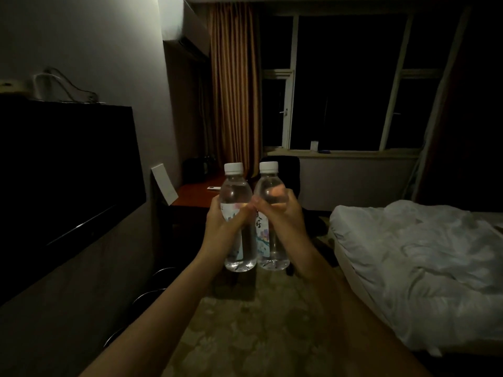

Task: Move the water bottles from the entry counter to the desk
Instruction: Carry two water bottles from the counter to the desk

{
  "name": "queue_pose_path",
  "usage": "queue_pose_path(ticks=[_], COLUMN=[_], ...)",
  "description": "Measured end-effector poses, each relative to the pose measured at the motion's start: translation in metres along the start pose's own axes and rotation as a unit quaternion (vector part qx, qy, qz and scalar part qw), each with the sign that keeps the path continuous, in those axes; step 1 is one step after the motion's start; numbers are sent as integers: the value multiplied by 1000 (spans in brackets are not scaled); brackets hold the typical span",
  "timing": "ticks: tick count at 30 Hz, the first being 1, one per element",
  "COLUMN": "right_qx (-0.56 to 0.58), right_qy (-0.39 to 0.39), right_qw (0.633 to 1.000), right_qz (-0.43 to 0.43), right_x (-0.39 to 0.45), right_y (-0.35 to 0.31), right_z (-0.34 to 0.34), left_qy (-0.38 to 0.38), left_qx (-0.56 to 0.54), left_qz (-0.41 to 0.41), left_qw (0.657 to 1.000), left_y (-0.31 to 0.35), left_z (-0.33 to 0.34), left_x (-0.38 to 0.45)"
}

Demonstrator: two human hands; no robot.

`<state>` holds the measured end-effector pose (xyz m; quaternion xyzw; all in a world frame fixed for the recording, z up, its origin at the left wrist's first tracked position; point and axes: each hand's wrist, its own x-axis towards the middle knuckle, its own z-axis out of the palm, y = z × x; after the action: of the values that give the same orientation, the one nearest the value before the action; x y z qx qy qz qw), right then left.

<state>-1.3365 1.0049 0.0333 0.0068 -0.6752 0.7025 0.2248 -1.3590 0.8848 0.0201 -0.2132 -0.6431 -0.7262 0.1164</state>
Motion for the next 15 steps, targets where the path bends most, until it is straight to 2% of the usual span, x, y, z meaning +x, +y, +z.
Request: queue_pose_path(ticks=[10,15], right_qx=[5,-6], right_qy=[-7,-23], right_qw=[999,999], right_qz=[-37,-29], right_x=[242,355], right_y=[87,122], right_z=[-39,-67], left_qy=[-19,-24], left_qx=[-9,-8], left_qz=[-20,-32], left_qw=[1000,999], left_y=[-130,-185], left_z=[69,109], left_x=[218,312])
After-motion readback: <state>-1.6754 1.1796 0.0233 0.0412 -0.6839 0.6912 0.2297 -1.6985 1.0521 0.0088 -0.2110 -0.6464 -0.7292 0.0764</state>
